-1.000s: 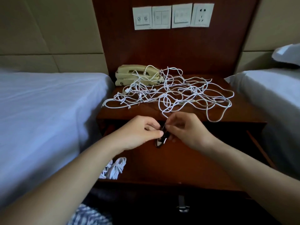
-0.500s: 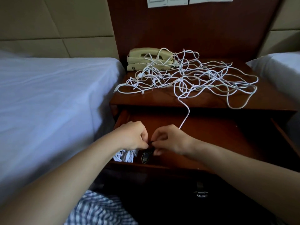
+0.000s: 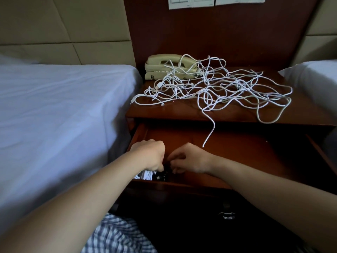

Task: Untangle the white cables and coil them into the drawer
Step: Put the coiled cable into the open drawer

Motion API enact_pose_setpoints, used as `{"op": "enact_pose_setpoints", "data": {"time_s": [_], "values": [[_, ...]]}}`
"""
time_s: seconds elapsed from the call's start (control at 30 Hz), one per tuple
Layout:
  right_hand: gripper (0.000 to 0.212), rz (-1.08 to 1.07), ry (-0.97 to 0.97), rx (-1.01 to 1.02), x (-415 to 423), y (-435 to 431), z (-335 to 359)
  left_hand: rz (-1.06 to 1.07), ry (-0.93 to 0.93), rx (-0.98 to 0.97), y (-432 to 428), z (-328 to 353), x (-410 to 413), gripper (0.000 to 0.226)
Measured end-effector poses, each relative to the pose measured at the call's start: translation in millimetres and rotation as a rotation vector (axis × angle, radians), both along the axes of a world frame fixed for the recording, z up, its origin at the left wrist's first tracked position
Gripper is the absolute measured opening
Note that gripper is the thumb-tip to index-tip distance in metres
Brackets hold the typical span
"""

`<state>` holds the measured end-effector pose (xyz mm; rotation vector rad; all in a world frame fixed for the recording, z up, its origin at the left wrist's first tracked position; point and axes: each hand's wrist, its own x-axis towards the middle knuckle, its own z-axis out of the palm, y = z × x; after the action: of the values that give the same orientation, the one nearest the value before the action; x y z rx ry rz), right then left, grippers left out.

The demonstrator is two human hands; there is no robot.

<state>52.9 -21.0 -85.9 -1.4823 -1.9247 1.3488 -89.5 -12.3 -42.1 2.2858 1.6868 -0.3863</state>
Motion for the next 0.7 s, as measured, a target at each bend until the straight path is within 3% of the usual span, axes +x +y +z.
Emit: {"op": "enact_pose_setpoints", "data": {"time_s": [0.3,0.5,0.7], "values": [[0.017,-0.142,-0.033,0.214,35,21,55,0.031,-0.383,0.226,37,26,15,0.031],[0.018,-0.423,-0.117,0.557,79,37,98,-0.055,-0.63,0.461,55,44,41,0.023],[0.032,-0.56,-0.37,0.838,103,80,107,-0.088,-0.778,0.473,73,47,67,0.016]]}}
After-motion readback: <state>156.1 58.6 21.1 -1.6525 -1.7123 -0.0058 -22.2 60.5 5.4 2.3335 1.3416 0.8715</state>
